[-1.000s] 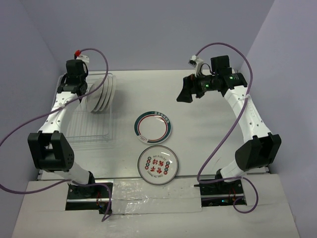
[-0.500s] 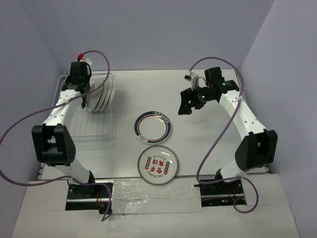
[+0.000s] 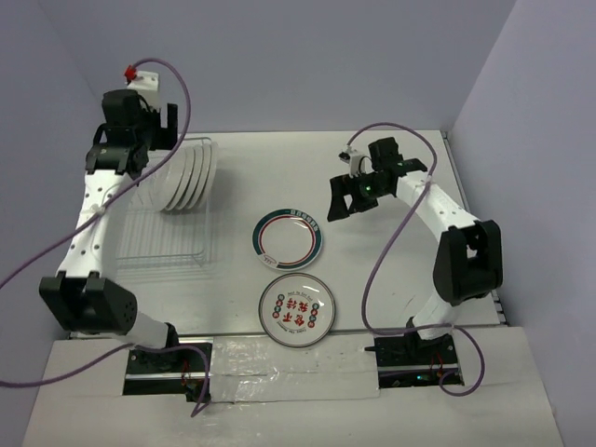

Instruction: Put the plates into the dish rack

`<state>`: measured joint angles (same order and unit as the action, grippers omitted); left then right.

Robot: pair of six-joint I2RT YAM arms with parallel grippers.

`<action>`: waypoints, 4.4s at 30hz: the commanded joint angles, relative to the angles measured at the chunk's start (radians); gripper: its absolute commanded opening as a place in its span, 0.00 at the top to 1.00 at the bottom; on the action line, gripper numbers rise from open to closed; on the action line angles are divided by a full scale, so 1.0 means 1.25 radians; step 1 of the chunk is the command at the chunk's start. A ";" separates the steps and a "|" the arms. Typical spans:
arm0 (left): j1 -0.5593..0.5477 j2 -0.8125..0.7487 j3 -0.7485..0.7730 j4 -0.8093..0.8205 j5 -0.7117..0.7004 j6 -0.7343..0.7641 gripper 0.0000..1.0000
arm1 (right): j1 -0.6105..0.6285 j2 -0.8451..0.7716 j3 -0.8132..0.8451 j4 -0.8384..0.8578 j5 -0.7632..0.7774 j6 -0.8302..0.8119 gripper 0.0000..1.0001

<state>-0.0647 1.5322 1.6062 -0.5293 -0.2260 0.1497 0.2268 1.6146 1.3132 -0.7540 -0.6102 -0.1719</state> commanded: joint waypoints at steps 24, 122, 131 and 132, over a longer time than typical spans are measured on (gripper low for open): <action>-0.002 -0.202 -0.044 0.012 0.306 -0.170 0.01 | 0.077 0.495 0.255 0.095 -0.159 0.204 0.41; 0.235 -0.064 0.236 -0.228 0.270 -0.158 1.00 | -0.033 -0.017 0.233 -0.055 -0.165 0.125 0.00; 0.232 -0.056 0.160 -0.043 -0.074 0.062 1.00 | -0.011 -0.004 0.242 -0.073 -0.113 0.095 0.00; 0.232 -0.051 0.151 -0.033 -0.079 0.070 1.00 | -0.008 -0.003 0.242 -0.074 -0.111 0.090 0.00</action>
<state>0.2199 1.4715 1.8107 -0.7395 -0.1627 0.1364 0.2058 1.6501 1.5970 -0.8513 -0.7815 -0.0296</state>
